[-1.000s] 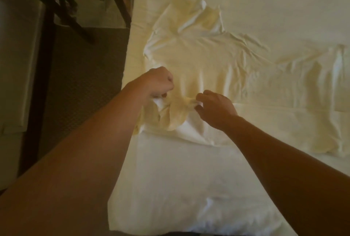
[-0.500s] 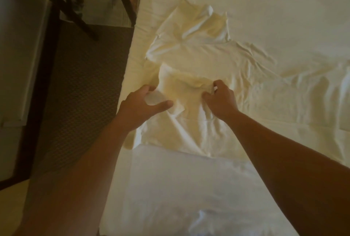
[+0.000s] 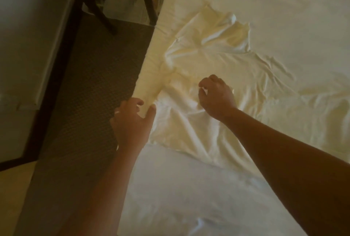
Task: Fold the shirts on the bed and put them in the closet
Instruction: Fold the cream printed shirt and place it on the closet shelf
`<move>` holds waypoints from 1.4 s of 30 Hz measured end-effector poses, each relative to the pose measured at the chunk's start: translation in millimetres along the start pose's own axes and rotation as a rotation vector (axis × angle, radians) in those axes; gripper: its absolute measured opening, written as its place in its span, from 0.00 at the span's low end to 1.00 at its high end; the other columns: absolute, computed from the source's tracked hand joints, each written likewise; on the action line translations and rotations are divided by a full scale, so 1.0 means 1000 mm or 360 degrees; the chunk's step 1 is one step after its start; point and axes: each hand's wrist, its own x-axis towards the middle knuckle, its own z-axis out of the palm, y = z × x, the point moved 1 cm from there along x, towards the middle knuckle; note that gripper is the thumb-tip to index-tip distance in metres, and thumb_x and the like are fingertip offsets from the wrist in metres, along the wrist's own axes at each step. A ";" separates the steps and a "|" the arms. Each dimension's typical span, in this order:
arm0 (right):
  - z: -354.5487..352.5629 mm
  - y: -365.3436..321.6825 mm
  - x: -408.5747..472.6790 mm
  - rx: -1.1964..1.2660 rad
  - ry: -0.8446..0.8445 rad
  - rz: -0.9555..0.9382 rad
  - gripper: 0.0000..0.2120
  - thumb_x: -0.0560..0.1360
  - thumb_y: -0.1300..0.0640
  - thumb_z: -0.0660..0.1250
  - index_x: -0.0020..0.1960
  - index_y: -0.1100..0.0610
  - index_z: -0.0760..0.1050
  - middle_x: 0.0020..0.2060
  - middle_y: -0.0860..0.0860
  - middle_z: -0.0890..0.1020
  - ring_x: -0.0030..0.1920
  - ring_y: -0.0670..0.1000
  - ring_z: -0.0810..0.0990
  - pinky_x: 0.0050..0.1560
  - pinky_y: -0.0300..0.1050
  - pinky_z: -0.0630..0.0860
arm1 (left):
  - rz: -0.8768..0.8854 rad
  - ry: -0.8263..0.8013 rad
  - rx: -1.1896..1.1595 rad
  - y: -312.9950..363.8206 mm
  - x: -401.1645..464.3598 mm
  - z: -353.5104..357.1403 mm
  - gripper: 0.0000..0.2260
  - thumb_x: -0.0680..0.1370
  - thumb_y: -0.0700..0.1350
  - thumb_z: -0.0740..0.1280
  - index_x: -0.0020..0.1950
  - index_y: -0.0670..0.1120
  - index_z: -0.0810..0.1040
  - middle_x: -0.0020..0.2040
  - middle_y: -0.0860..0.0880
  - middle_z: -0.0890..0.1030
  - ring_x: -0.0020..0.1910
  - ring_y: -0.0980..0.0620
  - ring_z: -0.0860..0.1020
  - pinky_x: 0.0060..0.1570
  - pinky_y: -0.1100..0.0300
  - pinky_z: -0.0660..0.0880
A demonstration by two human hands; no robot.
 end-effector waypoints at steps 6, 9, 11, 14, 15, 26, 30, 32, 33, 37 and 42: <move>0.017 -0.038 0.026 -0.0053 -0.0244 -0.0374 0.20 0.80 0.61 0.61 0.71 0.53 0.72 0.69 0.50 0.73 0.57 0.59 0.80 0.51 0.51 0.78 | -0.0153 -0.0366 0.0034 -0.052 -0.049 0.000 0.25 0.68 0.72 0.64 0.55 0.56 0.80 0.45 0.59 0.80 0.56 0.52 0.69 0.59 0.49 0.58; 0.023 -0.039 0.040 -0.0260 -0.0378 -0.0491 0.23 0.81 0.57 0.62 0.76 0.49 0.67 0.75 0.50 0.66 0.62 0.60 0.77 0.55 0.56 0.78 | -0.0089 -0.0339 0.0062 -0.066 -0.052 0.002 0.18 0.70 0.66 0.65 0.48 0.55 0.81 0.37 0.57 0.77 0.52 0.51 0.69 0.52 0.52 0.55; 0.027 -0.038 0.045 -0.0323 -0.0329 -0.0518 0.23 0.82 0.51 0.62 0.75 0.49 0.66 0.74 0.52 0.66 0.61 0.61 0.77 0.55 0.58 0.78 | -0.0059 -0.0322 0.0048 -0.069 -0.049 0.000 0.14 0.72 0.64 0.63 0.40 0.55 0.77 0.32 0.55 0.74 0.48 0.48 0.73 0.49 0.53 0.54; 0.030 -0.036 0.052 -0.0319 -0.0264 -0.0340 0.22 0.79 0.55 0.66 0.72 0.51 0.68 0.67 0.55 0.69 0.59 0.60 0.76 0.53 0.56 0.78 | -0.0152 -0.0439 -0.0274 -0.080 -0.043 -0.008 0.14 0.72 0.65 0.62 0.35 0.57 0.71 0.26 0.54 0.71 0.34 0.51 0.72 0.46 0.50 0.64; 0.030 -0.037 0.054 -0.0312 -0.0270 -0.0244 0.21 0.78 0.58 0.66 0.70 0.52 0.69 0.64 0.55 0.71 0.59 0.59 0.76 0.53 0.55 0.78 | -0.0228 -0.0478 -0.0402 -0.086 -0.042 -0.010 0.14 0.72 0.64 0.63 0.35 0.56 0.72 0.26 0.55 0.72 0.31 0.55 0.71 0.43 0.50 0.65; 0.029 -0.040 0.042 0.0126 0.0320 0.0068 0.18 0.78 0.63 0.64 0.67 0.57 0.73 0.65 0.56 0.72 0.62 0.58 0.73 0.57 0.51 0.74 | -0.0365 -0.0198 0.0328 -0.085 -0.055 -0.018 0.10 0.71 0.51 0.74 0.48 0.51 0.78 0.55 0.46 0.74 0.58 0.38 0.71 0.58 0.40 0.65; 0.040 -0.021 -0.007 -0.0153 0.0512 -0.0247 0.11 0.74 0.61 0.67 0.56 0.59 0.78 0.56 0.58 0.78 0.53 0.61 0.76 0.50 0.56 0.74 | 0.0380 -0.0037 0.0437 -0.040 -0.066 0.005 0.22 0.70 0.45 0.74 0.63 0.46 0.76 0.67 0.42 0.75 0.66 0.38 0.72 0.56 0.43 0.69; 0.052 -0.004 -0.030 -0.0254 0.0346 -0.0386 0.14 0.78 0.55 0.64 0.61 0.58 0.77 0.62 0.58 0.77 0.59 0.62 0.75 0.55 0.60 0.74 | 0.0756 -0.0186 0.0519 -0.024 -0.065 0.029 0.25 0.76 0.51 0.70 0.72 0.46 0.73 0.75 0.41 0.70 0.72 0.38 0.69 0.60 0.42 0.69; 0.057 0.006 -0.039 -0.0307 0.0211 -0.0394 0.18 0.80 0.51 0.60 0.67 0.57 0.75 0.68 0.59 0.74 0.66 0.63 0.73 0.60 0.60 0.72 | 0.0834 -0.0261 0.0569 -0.022 -0.061 0.040 0.27 0.78 0.54 0.67 0.76 0.46 0.70 0.78 0.41 0.67 0.75 0.38 0.67 0.64 0.41 0.68; 0.056 0.045 -0.045 -0.0552 -0.0187 -0.0303 0.29 0.83 0.38 0.44 0.82 0.46 0.51 0.82 0.51 0.47 0.81 0.53 0.48 0.74 0.54 0.56 | 0.0765 -0.0369 0.0761 -0.045 -0.040 0.061 0.34 0.81 0.66 0.54 0.84 0.51 0.55 0.84 0.45 0.53 0.81 0.40 0.56 0.73 0.40 0.60; 0.043 0.033 -0.018 -0.0438 -0.0039 -0.0077 0.24 0.83 0.45 0.55 0.77 0.50 0.63 0.79 0.53 0.59 0.77 0.59 0.59 0.70 0.61 0.62 | 0.0663 -0.0364 0.0738 -0.061 -0.048 0.060 0.39 0.80 0.69 0.53 0.84 0.51 0.48 0.84 0.45 0.46 0.82 0.39 0.50 0.76 0.40 0.55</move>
